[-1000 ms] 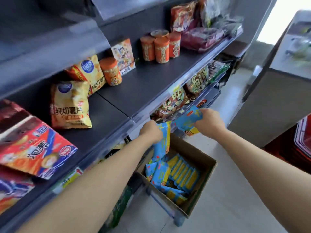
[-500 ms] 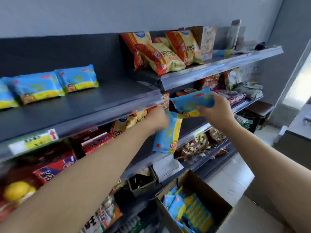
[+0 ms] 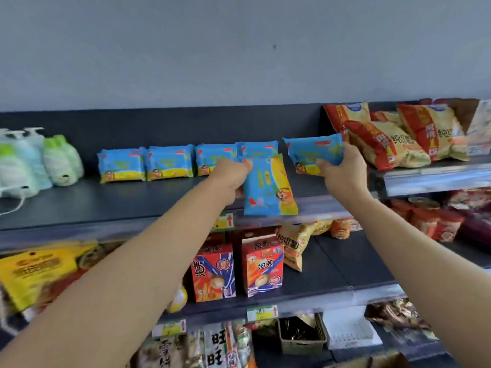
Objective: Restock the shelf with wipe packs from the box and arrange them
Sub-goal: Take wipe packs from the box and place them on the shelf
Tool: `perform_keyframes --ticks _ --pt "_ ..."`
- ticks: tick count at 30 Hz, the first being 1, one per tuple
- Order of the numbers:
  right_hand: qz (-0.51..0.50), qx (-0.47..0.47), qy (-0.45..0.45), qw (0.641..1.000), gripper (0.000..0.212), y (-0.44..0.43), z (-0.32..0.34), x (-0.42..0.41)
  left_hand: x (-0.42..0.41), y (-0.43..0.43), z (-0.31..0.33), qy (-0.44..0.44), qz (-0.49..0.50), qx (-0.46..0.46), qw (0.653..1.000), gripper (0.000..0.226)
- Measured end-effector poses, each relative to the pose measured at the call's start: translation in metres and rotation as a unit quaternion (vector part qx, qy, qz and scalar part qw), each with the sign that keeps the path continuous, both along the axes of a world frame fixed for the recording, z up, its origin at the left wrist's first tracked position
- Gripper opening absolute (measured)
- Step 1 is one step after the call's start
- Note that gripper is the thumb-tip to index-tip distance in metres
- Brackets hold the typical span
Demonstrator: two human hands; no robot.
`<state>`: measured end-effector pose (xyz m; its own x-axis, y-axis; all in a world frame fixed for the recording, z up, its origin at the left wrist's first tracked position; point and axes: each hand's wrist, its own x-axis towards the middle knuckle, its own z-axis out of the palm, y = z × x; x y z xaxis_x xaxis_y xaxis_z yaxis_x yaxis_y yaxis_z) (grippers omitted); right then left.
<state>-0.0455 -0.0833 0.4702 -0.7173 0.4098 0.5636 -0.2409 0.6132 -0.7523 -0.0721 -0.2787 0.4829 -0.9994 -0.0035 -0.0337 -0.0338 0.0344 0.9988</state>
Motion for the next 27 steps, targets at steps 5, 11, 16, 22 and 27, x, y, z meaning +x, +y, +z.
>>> perform_keyframes --ticks 5,11,16,22,27 --pt "0.05 -0.037 -0.014 0.998 0.023 -0.057 0.006 -0.04 -0.027 -0.074 0.005 -0.048 0.083 0.042 0.995 0.026" --pt "0.039 -0.077 -0.022 0.996 0.023 -0.104 0.008 -0.082 -0.067 -0.135 0.006 -0.097 0.061 0.025 0.993 0.007" --pt "0.0 -0.116 -0.035 0.993 0.023 -0.109 0.002 -0.117 -0.103 -0.149 0.007 -0.077 0.002 -0.038 0.996 0.034" --pt "0.011 -0.166 -0.029 0.986 0.025 -0.116 -0.003 -0.144 -0.14 -0.16 0.011 0.046 -0.021 -0.202 0.978 0.03" --pt "0.092 -0.166 -0.048 0.981 0.026 -0.167 0.004 -0.167 -0.156 -0.199 0.013 0.124 -0.003 -0.331 0.935 0.038"
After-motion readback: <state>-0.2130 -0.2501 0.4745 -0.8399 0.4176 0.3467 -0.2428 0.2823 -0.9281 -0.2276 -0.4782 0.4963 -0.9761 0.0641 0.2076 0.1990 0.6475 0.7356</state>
